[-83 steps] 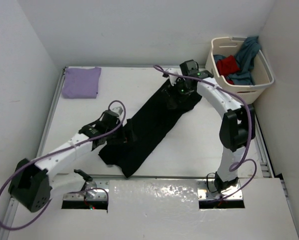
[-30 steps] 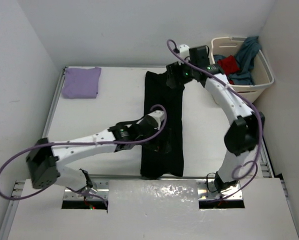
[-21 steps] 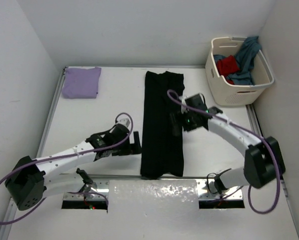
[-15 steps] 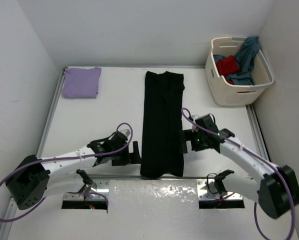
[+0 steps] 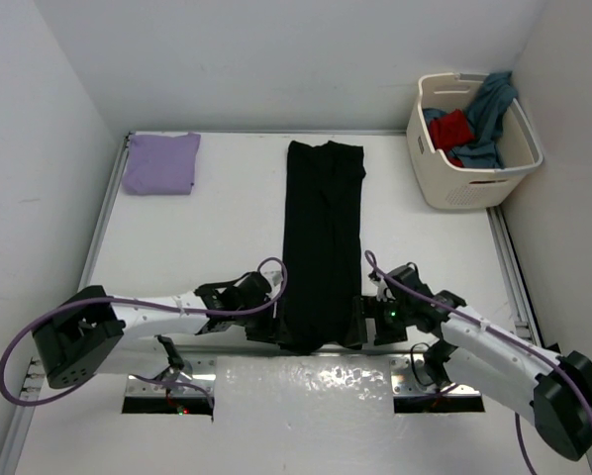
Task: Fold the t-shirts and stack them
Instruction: Grab the bottom of the folded rectangular tshirt with both arms
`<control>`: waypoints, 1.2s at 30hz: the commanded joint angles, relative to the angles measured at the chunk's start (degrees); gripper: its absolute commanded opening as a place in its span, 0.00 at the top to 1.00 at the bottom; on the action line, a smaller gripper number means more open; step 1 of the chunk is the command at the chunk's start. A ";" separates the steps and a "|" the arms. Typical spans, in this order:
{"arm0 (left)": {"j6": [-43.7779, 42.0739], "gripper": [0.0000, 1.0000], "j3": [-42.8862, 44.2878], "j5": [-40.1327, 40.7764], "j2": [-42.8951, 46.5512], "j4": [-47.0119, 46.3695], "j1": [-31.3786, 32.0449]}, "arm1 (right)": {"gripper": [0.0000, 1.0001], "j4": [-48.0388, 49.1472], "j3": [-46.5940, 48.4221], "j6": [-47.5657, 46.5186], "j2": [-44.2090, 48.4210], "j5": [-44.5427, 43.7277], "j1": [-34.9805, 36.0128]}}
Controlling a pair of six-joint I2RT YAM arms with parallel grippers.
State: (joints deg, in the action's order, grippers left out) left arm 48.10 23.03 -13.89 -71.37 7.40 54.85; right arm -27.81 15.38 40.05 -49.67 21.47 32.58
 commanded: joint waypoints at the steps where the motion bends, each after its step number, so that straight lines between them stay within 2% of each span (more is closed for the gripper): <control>1: 0.42 0.51 0.53 -0.35 -0.78 -3.44 0.70 | 0.03 4.08 -1.57 5.47 -1.30 3.22 3.54; 4: 0.77 0.59 0.88 -0.52 -1.49 -4.67 0.78 | 0.09 5.04 -3.06 7.22 -1.48 1.82 4.43; 5: 0.86 0.64 0.79 -0.61 -1.92 -5.11 0.87 | 0.13 6.09 -3.51 8.02 -1.31 1.73 4.51; 9: 0.95 0.68 0.79 -0.79 -2.72 -5.46 1.05 | 0.20 10.15 -4.74 9.69 -1.92 0.15 4.51; 12: 1.39 0.75 0.88 -0.70 -3.60 -6.34 1.40 | 0.28 11.72 -5.44 10.39 -2.45 -2.05 4.51; 13: 1.47 0.81 0.79 -0.70 -4.12 -6.34 1.57 | 0.37 12.34 -5.44 10.57 -2.62 -2.14 4.51; 15: 1.83 0.83 0.71 -0.87 -4.47 -9.58 1.75 | 0.51 12.87 -5.71 10.75 -2.97 -2.49 4.60; 17: 1.91 0.91 0.79 -1.05 -4.48 -10.30 2.01 | 0.61 12.70 -5.88 10.57 -3.24 -2.93 4.51; 18: 1.91 0.97 0.88 -0.96 -4.48 -10.39 2.28 | 0.63 12.78 -6.06 10.57 -3.33 -2.93 4.51; 20: 1.91 1.00 1.14 -0.61 -4.13 -10.21 2.45 | 0.73 12.87 -6.06 10.40 -3.07 -2.41 4.51; 21: 1.91 1.00 1.14 -0.52 -3.69 -10.12 2.54 | 0.84 12.87 -5.97 10.57 -2.46 -2.23 4.51; 22: 1.91 1.00 1.23 -0.44 -3.34 -9.78 2.54 | 0.99 12.61 -5.97 10.57 -1.93 -2.40 4.51; 36: -4.68 1.00 12.29 7.64 -0.26 -0.64 2.37 | 1.00 9.80 4.13 2.23 -1.48 -6.88 4.51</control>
State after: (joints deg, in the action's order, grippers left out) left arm 46.02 31.59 -9.43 -73.06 5.23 56.73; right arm -18.74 14.85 45.71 -51.20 16.97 36.91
